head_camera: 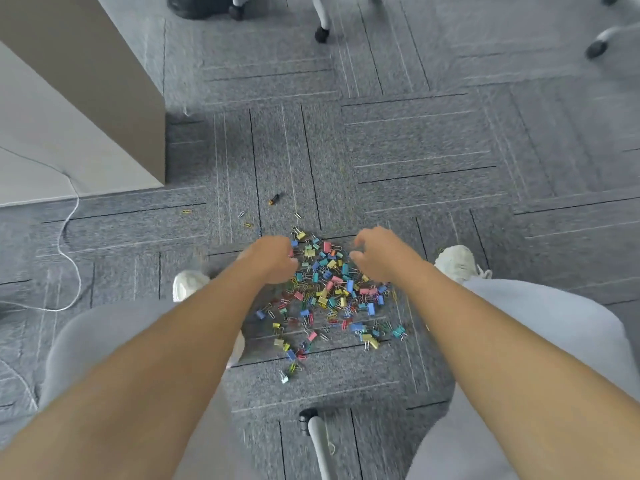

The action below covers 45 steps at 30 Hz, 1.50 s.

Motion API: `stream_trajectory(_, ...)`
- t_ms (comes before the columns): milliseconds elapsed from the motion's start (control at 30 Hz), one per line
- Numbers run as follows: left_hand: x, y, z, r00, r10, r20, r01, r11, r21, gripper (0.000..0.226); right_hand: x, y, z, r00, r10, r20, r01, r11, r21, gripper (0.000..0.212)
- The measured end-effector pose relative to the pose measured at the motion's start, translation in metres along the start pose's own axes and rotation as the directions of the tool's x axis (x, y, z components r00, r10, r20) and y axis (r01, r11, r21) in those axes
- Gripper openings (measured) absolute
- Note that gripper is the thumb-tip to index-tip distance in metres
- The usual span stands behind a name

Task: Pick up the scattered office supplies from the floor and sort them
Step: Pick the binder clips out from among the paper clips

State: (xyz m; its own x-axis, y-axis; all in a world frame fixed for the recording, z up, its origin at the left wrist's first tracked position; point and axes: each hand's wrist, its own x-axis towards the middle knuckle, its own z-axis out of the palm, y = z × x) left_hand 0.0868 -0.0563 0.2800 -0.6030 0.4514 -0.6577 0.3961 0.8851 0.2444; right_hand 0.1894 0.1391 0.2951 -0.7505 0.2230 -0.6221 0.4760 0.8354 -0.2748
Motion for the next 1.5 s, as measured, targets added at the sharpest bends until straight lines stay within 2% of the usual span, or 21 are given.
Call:
stream_trajectory(167, -0.001, -0.005, 0.016, 1.0, -0.001, 0.028, 0.001, 1.0, -0.012, 0.036, 0.01, 0.01, 0.007, 0.998, 0.036, 0.047, -0.035, 0.999, -0.012, 0.039)
stream_trajectory(300, -0.002, -0.016, 0.021, 0.996, -0.07, 0.063, 0.073, 0.996, -0.048, 0.04, 0.032, 0.013, 0.018, 0.995, 0.063, 0.083, -0.061, 0.998, -0.025, 0.032)
stream_trajectory(533, -0.033, -0.013, 0.002, 0.988, -0.122, 0.095, 0.13, 0.987, -0.09, 0.046, 0.017, -0.006, 0.01, 0.982, 0.039, 0.184, -0.057, 0.994, 0.092, 0.038)
stream_trajectory(833, 0.015, -0.016, 0.099, 0.984, -0.16, 0.075, 0.164, 0.985, -0.05, 0.047, 0.038, 0.029, 0.072, 0.998, 0.014, 0.063, -0.02, 0.995, 0.096, 0.039)
stream_trajectory(1000, 0.016, -0.017, 0.128, 0.995, -0.102, -0.001, 0.102, 0.989, -0.109, 0.014, 0.023, 0.063, 0.099, 0.983, 0.131, -0.132, -0.109, 0.981, 0.161, 0.02)
stream_trajectory(1067, 0.013, -0.011, 0.132, 0.995, -0.088, 0.053, 0.093, 0.991, -0.097, 0.011, 0.021, 0.062, 0.101, 0.985, 0.129, -0.118, -0.105, 0.977, 0.188, 0.02)
stream_trajectory(1167, 0.046, -0.009, 0.149, 0.996, -0.056, 0.069, 0.062, 0.994, -0.086, 0.032, 0.061, 0.065, 0.114, 0.995, 0.06, -0.078, -0.045, 0.982, 0.185, 0.021)
stream_trajectory(1333, 0.128, -0.007, 0.199, 0.993, -0.117, 0.015, 0.117, 0.968, -0.22, 0.045, 0.135, 0.091, 0.171, 0.997, 0.045, -0.061, -0.038, 0.994, 0.102, 0.031)
stream_trajectory(1400, 0.153, -0.003, 0.217, 0.993, -0.121, 0.003, 0.118, 0.966, -0.23, 0.049, 0.156, 0.097, 0.195, 0.999, 0.024, -0.039, -0.021, 0.997, 0.077, 0.036)
stream_trajectory(1500, 0.18, 0.003, 0.244, 0.992, -0.125, 0.001, 0.122, 0.971, -0.206, 0.042, 0.18, 0.1, 0.23, 1.0, 0.009, 0.004, -0.009, 0.999, 0.04, 0.038)
